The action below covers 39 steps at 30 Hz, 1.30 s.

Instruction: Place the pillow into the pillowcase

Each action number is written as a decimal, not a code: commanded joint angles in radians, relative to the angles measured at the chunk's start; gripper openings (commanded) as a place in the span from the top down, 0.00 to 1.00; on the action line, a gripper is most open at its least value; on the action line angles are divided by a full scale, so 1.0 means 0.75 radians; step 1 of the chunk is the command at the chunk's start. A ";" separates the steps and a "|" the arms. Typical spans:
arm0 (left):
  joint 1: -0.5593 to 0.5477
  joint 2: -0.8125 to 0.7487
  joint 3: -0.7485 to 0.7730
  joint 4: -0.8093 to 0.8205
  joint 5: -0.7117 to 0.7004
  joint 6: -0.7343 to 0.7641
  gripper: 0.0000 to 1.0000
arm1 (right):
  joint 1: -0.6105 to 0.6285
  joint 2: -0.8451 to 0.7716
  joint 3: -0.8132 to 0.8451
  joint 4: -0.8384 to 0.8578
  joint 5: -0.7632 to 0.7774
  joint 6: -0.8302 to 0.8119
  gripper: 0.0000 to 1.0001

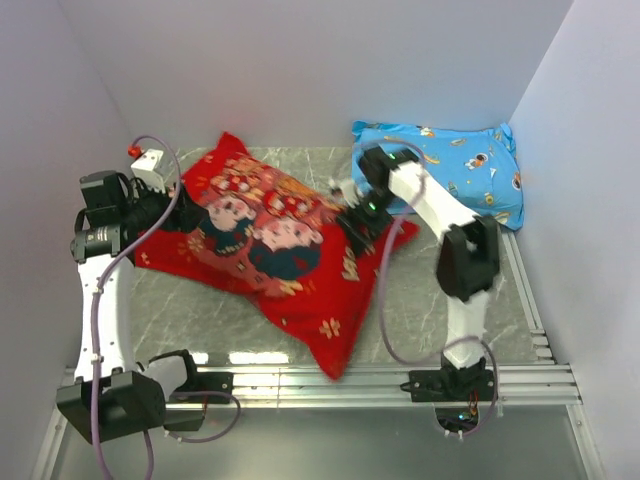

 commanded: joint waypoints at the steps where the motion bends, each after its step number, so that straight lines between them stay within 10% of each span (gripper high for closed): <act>1: 0.023 0.012 0.043 -0.086 -0.131 0.002 0.25 | 0.097 0.256 0.547 0.237 -0.021 0.074 0.09; 5: 0.026 0.025 0.008 -0.163 -0.248 0.045 0.24 | 0.116 0.414 0.947 0.235 0.073 0.133 0.04; 19: -0.064 0.380 -0.233 0.165 -0.458 -0.044 0.20 | -0.117 -0.071 0.381 0.317 -0.037 0.202 0.02; 31: -0.318 0.996 0.319 0.538 -0.542 -0.470 0.09 | -0.383 -0.302 0.236 0.263 -0.015 0.176 0.01; 39: -0.302 0.706 0.440 0.064 -0.448 -0.231 0.01 | -0.447 -0.563 0.046 0.335 -0.047 0.239 0.00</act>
